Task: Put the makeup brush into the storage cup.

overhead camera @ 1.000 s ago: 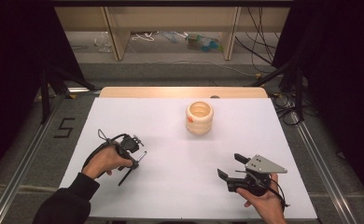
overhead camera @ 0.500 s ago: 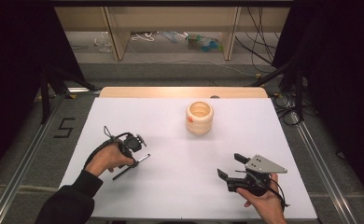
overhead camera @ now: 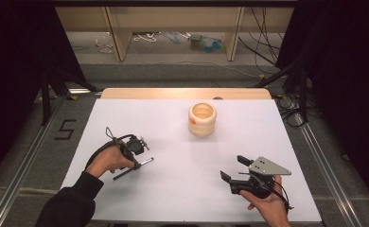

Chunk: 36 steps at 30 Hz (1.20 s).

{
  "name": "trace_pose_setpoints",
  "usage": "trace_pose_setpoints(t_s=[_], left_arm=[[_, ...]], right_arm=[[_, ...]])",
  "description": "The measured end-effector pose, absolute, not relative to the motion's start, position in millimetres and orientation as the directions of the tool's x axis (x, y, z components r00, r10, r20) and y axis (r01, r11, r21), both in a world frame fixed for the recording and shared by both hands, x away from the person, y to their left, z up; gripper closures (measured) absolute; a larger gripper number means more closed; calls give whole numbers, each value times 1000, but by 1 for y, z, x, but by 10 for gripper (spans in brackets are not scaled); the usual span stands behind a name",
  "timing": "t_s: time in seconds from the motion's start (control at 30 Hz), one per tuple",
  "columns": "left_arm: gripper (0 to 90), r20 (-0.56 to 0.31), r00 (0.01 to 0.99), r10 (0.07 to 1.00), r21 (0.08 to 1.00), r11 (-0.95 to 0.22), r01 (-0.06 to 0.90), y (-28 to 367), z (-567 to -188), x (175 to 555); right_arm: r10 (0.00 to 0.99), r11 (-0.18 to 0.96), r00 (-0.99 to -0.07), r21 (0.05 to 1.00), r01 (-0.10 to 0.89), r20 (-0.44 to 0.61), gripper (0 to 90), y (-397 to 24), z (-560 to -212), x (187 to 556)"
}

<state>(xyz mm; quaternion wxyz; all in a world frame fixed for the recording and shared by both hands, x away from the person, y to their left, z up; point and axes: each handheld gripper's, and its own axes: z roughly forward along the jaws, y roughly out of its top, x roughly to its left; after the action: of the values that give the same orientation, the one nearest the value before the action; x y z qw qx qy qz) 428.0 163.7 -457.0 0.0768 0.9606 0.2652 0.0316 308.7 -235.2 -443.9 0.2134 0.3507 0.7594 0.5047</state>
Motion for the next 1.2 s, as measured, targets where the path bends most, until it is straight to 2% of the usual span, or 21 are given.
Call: trace_pose_setpoints(t_s=[0.1,0.2,0.3,0.33,0.37,0.43,0.5,0.67,0.7,0.73,0.87,1.2], left_arm=[[838,19,861,508,183,-848,497,167,-454,429],[838,15,855,518,241,-832,500,172,-445,429],[838,8,841,541,320,-798,510,177,-433,431],[837,12,837,547,381,-776,502,181,-425,433],[837,12,837,547,381,-776,502,181,-425,433],[837,-19,794,608,463,-698,546,182,-419,431],[837,30,801,598,525,-691,496,186,-413,436],[837,27,760,650,661,-581,474,184,-407,438],[837,22,767,641,660,-585,470,185,-405,439],[837,-6,754,657,691,-543,478,184,-406,439],[837,-17,737,676,742,-485,462,185,-404,443],[837,-8,686,727,840,-367,400,177,-402,451]], right_arm=[[748,242,-663,917,316,31,189,-235,-443,308],[749,236,-660,910,340,52,190,-235,-443,307],[746,222,-663,917,331,59,190,-234,-444,308],[747,220,-663,920,324,55,189,-234,-445,309],[747,220,-663,920,324,55,189,-234,-445,309],[747,220,-663,917,332,61,189,-234,-444,308],[747,219,-663,921,323,55,189,-234,-445,309],[753,225,-656,915,335,55,189,-235,-444,308],[753,224,-656,915,337,57,189,-235,-444,308],[753,224,-656,915,336,56,190,-235,-444,308],[755,233,-654,915,330,43,190,-236,-443,308],[755,223,-653,916,334,54,189,-236,-443,308]])
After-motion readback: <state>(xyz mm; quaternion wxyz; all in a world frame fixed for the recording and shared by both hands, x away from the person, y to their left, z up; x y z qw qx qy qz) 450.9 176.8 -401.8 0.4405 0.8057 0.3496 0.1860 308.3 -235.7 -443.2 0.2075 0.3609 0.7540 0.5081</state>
